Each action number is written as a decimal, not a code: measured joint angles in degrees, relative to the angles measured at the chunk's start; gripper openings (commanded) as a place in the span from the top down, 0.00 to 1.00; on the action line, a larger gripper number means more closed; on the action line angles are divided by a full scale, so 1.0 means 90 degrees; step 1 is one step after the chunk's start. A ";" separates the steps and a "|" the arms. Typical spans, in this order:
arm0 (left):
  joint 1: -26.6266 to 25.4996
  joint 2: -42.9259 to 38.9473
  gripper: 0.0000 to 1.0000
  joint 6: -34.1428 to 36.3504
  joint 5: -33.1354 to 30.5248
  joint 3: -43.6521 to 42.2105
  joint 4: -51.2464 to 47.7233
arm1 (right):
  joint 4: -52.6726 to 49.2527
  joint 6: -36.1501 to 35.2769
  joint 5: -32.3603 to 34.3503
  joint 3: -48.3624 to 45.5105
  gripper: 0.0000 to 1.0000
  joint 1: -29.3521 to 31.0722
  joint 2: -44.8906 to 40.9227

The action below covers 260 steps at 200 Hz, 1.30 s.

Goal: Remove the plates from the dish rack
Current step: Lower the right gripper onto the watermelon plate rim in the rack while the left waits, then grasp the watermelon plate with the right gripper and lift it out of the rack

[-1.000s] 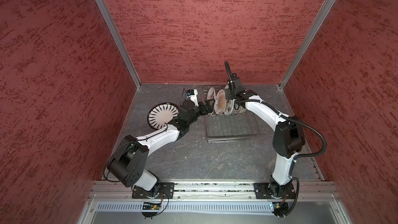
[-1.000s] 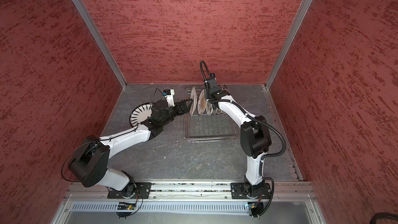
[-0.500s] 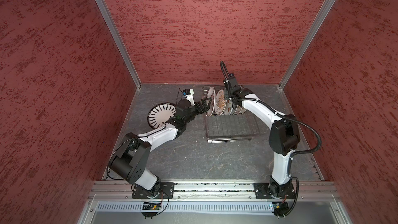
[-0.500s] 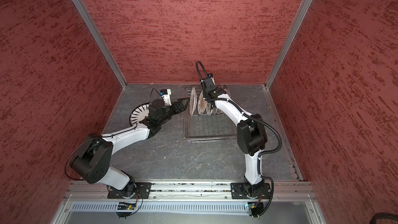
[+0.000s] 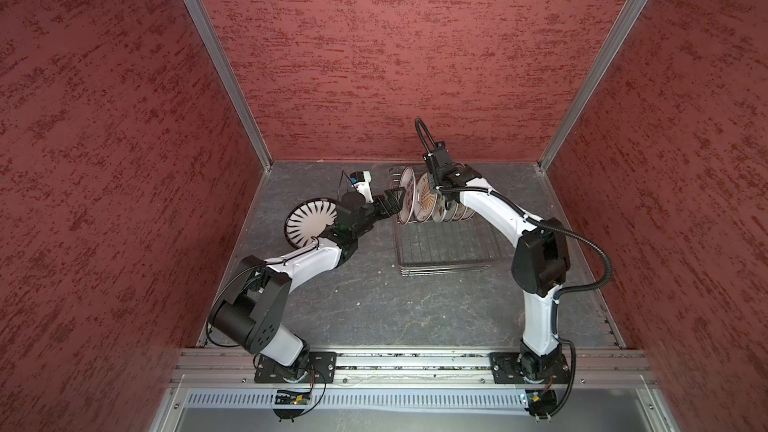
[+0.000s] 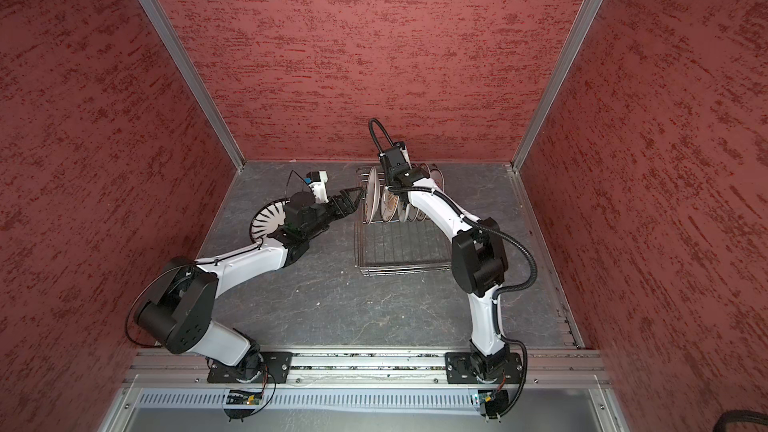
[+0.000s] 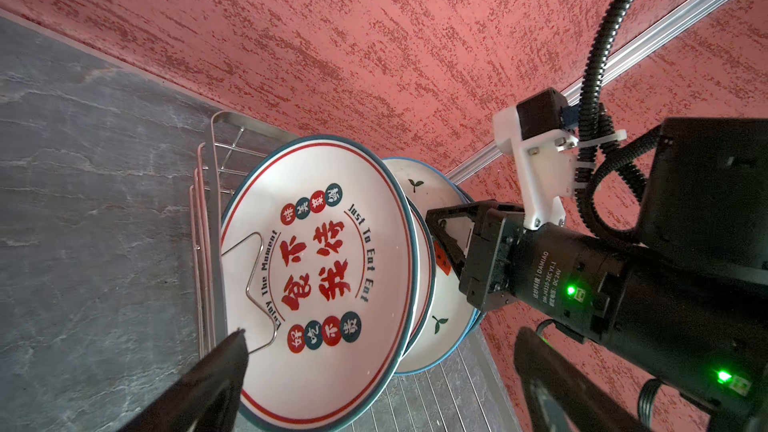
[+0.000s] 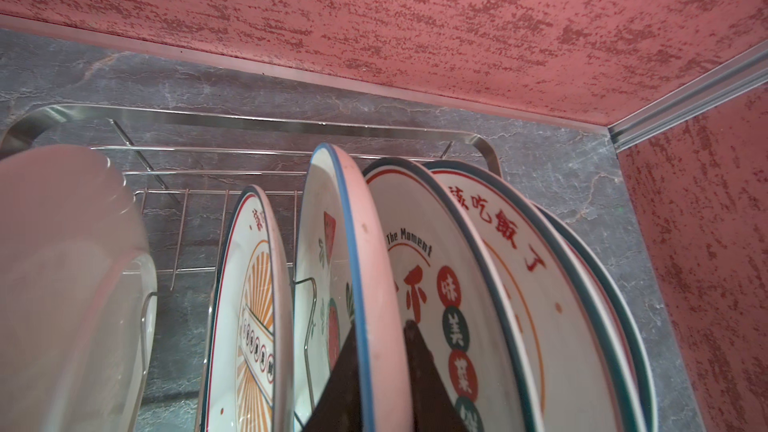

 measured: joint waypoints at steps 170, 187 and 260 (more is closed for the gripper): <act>0.0134 -0.0015 0.01 -0.0138 0.0007 -0.0306 0.0321 | -0.0117 -0.0277 0.0418 0.0151 0.92 0.0087 -0.0002; 0.0124 -0.0085 0.01 -0.0158 -0.0199 -0.0471 0.0357 | -0.0053 -0.0313 0.0444 0.0102 0.93 0.0107 -0.0036; 0.0124 -0.0146 0.01 -0.0233 -0.0413 -0.0593 0.0437 | 0.0255 -0.0486 0.0712 -0.0260 0.95 0.0199 -0.0665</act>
